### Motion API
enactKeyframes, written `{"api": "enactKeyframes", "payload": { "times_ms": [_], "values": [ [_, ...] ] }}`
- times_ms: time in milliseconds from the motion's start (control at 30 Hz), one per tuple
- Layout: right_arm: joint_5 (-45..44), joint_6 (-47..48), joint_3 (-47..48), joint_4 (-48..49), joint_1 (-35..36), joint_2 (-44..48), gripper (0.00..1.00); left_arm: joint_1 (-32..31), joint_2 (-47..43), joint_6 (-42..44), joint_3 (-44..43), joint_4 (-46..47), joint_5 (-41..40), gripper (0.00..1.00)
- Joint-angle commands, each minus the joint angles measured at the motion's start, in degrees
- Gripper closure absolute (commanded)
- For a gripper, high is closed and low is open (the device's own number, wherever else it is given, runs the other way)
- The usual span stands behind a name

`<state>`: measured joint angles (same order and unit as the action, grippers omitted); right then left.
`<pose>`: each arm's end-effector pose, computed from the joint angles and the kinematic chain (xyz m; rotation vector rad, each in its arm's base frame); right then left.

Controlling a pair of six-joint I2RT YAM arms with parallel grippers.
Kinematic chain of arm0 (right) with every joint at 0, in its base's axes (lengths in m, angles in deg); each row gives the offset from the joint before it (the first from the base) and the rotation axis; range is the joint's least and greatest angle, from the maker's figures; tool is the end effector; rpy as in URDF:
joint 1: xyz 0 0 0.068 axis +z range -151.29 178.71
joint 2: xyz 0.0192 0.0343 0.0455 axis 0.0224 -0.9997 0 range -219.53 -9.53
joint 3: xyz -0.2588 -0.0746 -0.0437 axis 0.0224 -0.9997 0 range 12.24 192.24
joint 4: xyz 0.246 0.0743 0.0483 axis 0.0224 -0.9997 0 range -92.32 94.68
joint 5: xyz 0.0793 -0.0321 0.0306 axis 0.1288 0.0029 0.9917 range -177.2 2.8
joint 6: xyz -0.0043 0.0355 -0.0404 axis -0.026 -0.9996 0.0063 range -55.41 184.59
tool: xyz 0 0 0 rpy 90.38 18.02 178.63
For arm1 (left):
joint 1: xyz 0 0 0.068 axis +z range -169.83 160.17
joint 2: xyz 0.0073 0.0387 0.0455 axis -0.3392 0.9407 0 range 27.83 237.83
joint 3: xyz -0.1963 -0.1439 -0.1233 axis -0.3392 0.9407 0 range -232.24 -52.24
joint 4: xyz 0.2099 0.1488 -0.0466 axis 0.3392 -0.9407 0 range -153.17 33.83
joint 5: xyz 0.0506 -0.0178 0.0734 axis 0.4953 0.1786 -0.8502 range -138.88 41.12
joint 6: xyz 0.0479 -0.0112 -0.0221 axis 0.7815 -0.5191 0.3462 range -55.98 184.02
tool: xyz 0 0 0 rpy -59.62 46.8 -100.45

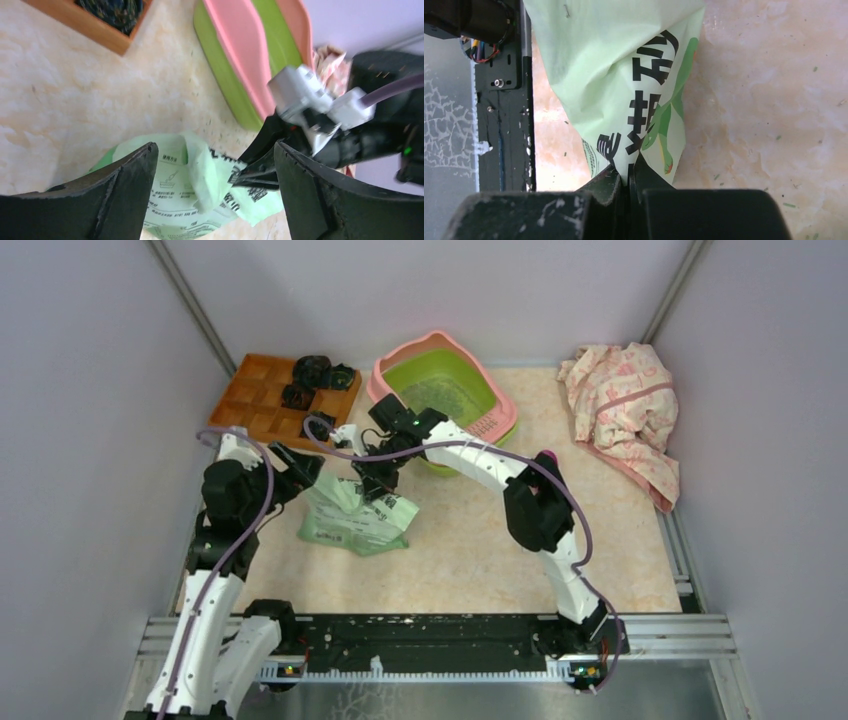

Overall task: Fill the litter box with clean litter
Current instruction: Close the cat litter bag at the center of the board.

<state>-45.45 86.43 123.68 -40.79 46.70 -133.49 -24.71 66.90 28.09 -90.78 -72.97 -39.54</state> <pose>0.2989 0.3672 0.2526 -1.6863 1.9293 1.1115 0.1636 -0.0197 0.3052 -0.4019 1.8770 -0.6382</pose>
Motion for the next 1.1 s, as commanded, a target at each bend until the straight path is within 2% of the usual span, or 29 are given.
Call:
{"api": "enactKeyframes", "payload": {
  "times_ms": [0, 67, 133, 200, 300, 333, 367, 467, 500, 667, 800, 867, 1067],
  "values": [
    [-4.6, -1.4, -2.0, 2.0, 1.3, 7.1, 1.0, 0.1, -0.5, -0.3, -7.3, -4.8, -5.1, 0.07],
    [-6.6, -1.9, -3.7, 1.8, 1.6, 10.1, 1.0, 0.1, 0.8, -1.4, -9.9, -5.9, -2.6, 0.07],
    [-7.3, -2.9, -7.3, 3.0, 1.7, 14.7, 1.0, 0.1, 2.8, -2.7, -11.7, -7.3, -0.2, 0.13],
    [-8.9, -3.9, -10.4, 4.4, 1.7, 18.4, 1.0, 0.1, 4.7, -4.6, -11.5, -8.5, 2.8, 0.24],
    [-9.7, -4.5, -13.7, 4.5, 1.9, 22.3, 1.0, 0.1, 5.0, -8.1, -8.2, -3.6, 8.0, 0.45],
    [-9.9, -4.3, -14.8, 4.6, 2.1, 23.2, 1.0, 0.1, 5.1, -9.3, -7.1, -1.8, 9.1, 0.47],
    [-10.9, -4.2, -16.0, 4.9, 2.4, 24.1, 1.0, 0.1, 5.8, -9.8, -6.5, -1.4, 9.7, 0.44],
    [-14.4, -3.4, -19.9, 6.7, 3.4, 26.1, 1.0, 0.1, 10.4, -9.8, -8.9, -3.5, 13.5, 0.25],
    [-15.0, -3.4, -21.5, 7.7, 3.4, 26.6, 1.0, 0.1, 12.1, -9.9, -10.2, -5.0, 15.1, 0.23],
    [-18.2, -3.1, -29.0, 14.5, 3.5, 29.1, 1.0, 0.2, 19.8, -10.8, -14.9, -11.1, 23.8, 0.21],
    [-20.5, -3.1, -31.4, 16.6, 3.5, 28.9, 1.0, 0.3, 21.7, -14.2, -15.0, -12.1, 28.5, 0.21],
    [-21.0, -3.0, -31.9, 16.9, 3.4, 28.6, 1.0, 0.4, 21.9, -15.2, -16.1, -14.9, 28.0, 0.19],
    [-20.8, -3.0, -33.0, 17.7, 2.8, 28.7, 1.0, 1.4, 23.5, -12.3, -24.0, -31.2, 18.4, 0.07]
  ]
}}
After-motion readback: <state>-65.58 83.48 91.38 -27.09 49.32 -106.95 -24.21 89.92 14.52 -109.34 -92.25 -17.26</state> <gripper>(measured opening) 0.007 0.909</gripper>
